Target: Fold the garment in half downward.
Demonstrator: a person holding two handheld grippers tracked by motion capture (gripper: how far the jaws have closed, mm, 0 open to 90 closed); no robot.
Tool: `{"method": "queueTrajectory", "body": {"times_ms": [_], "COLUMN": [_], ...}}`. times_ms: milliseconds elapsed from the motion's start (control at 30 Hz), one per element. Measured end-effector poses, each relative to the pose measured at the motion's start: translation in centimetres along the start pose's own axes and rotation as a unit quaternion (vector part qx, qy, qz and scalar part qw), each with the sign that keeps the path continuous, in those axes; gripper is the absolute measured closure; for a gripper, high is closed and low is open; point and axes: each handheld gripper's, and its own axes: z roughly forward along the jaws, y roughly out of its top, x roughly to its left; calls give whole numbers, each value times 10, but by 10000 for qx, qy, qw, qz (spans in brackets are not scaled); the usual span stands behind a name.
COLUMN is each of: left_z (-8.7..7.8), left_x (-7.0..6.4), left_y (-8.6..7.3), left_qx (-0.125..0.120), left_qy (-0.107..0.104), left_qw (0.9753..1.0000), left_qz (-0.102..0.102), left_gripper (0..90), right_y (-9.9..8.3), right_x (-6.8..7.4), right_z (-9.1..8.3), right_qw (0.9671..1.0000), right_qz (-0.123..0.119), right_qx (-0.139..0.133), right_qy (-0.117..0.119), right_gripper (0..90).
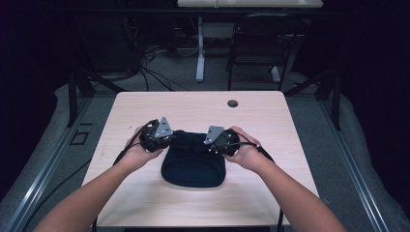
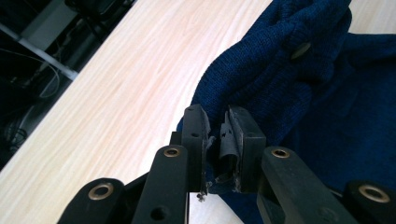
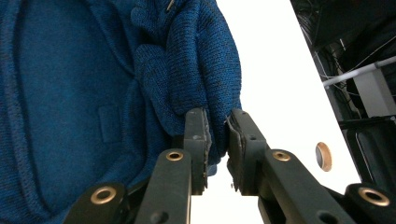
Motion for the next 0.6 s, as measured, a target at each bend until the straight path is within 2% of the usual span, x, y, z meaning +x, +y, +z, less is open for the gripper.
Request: {"method": "queueTrajectory", "body": {"times_ms": [267, 600], "left_z": [-2, -7], "left_x": [-12, -26], "left_y": [-7, -14], "left_qx": [123, 137], "left_qy": [-245, -549], "left_qw": [9996, 9979], "left_qz": [-82, -307], "left_gripper": [781, 778], "right_y": [-4, -13], "right_x": [10, 21], "right_z": [0, -1], "right_qw": [9995, 9990], "right_qz": [38, 62], "right_qx": [101, 150], "right_qy": [280, 414], "right_gripper": [776, 775]}}
